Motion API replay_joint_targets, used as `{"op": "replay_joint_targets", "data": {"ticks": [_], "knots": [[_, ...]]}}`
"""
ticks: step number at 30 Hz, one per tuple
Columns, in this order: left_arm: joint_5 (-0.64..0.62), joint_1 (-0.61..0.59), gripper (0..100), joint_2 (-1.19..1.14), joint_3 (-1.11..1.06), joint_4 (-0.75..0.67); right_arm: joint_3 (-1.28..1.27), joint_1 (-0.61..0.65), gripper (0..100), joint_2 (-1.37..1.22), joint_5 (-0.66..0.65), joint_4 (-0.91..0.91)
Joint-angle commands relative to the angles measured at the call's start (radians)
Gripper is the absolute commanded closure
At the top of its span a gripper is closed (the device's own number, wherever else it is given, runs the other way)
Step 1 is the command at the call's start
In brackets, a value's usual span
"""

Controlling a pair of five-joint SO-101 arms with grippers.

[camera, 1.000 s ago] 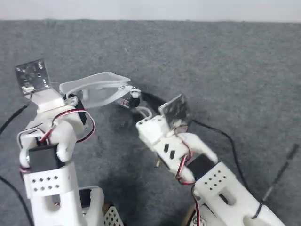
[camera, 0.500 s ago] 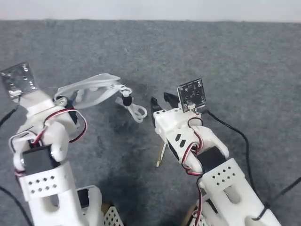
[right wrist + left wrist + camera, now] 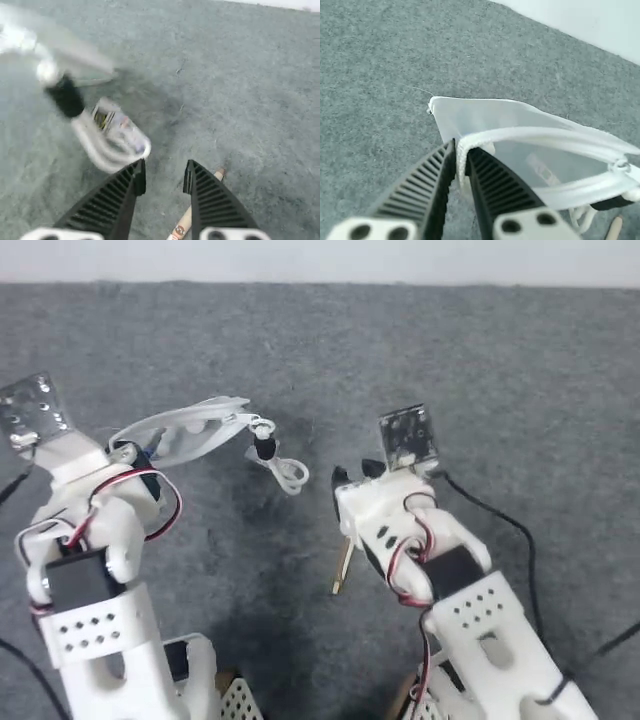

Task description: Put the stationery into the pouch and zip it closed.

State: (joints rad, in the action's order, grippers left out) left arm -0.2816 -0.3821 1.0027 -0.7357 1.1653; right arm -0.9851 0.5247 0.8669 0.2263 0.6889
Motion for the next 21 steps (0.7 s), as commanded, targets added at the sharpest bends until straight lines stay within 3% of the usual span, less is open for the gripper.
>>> {"op": "replay_joint_targets", "data": {"ticks": [1,21], "knots": [[-0.018,-0.006,99,0.026,0.022,-0.034,0.176,-0.054,87.9,-0.154,0.055,0.082],[-0.017,-0.006,99,0.026,0.022,-0.035,0.697,-0.004,87.9,-0.96,0.37,0.351]]}}
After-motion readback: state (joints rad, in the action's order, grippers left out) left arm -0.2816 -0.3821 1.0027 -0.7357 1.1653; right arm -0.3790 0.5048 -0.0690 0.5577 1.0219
